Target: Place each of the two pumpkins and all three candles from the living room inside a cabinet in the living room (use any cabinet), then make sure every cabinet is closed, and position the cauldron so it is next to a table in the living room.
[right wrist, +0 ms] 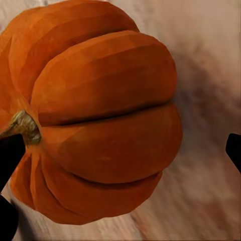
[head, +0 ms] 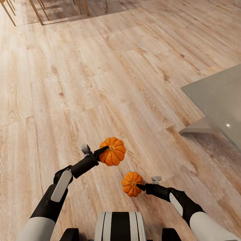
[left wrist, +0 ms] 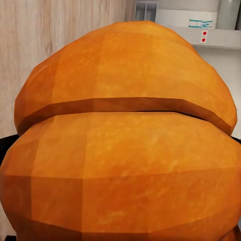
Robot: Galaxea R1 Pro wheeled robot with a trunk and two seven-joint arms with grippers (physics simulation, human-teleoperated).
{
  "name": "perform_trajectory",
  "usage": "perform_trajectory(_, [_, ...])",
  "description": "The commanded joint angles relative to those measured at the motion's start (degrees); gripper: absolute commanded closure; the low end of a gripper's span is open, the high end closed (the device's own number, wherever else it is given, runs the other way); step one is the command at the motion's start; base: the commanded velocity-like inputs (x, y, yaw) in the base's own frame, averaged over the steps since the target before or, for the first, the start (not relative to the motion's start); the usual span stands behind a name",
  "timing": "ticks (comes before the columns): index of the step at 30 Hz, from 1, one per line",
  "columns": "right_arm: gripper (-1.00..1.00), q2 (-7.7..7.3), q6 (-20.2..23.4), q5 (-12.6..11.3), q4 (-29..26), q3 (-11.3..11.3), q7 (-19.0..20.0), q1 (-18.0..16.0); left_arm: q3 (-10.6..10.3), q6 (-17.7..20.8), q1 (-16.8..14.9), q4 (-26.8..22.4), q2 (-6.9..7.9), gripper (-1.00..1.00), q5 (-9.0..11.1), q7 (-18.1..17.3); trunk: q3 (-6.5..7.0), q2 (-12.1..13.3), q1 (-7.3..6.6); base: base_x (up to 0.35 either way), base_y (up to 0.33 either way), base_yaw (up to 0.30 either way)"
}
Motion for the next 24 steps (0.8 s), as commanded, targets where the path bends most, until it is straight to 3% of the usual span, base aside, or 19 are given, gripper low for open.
perform_trajectory(1, [-1.00, 0.02, 0.02, 0.01, -0.40, 0.04, 0.00, 0.00, 0.00, 0.03, 0.00, 0.00, -0.01, 1.00, 0.08, -0.07, 0.00, 0.00, 0.00, 0.000, 0.000, 0.000])
perform_trajectory(13, [-1.00, 0.30, 0.09, 0.09, -1.13, 0.17, -0.40, 0.00, 0.00, 0.03, 0.00, 0.00, -0.04, 1.00, 0.02, -0.07, 0.00, 0.00, 0.00, 0.000, 0.000, 0.007])
perform_trajectory(17, [-1.00, 0.32, 0.14, 0.03, -1.19, 0.18, -3.29, -0.07, 0.00, 0.03, 0.00, 0.08, -0.04, 1.00, 0.02, -0.07, 0.01, 0.00, 0.00, 0.000, 0.000, 0.168])
perform_trajectory(24, [-1.00, 0.90, 0.13, 0.09, -1.22, 0.18, -3.81, -0.09, 0.00, 0.03, 0.00, 0.09, -0.04, 1.00, 0.01, -0.07, 0.01, 0.00, 0.00, 0.000, 0.000, 0.019])
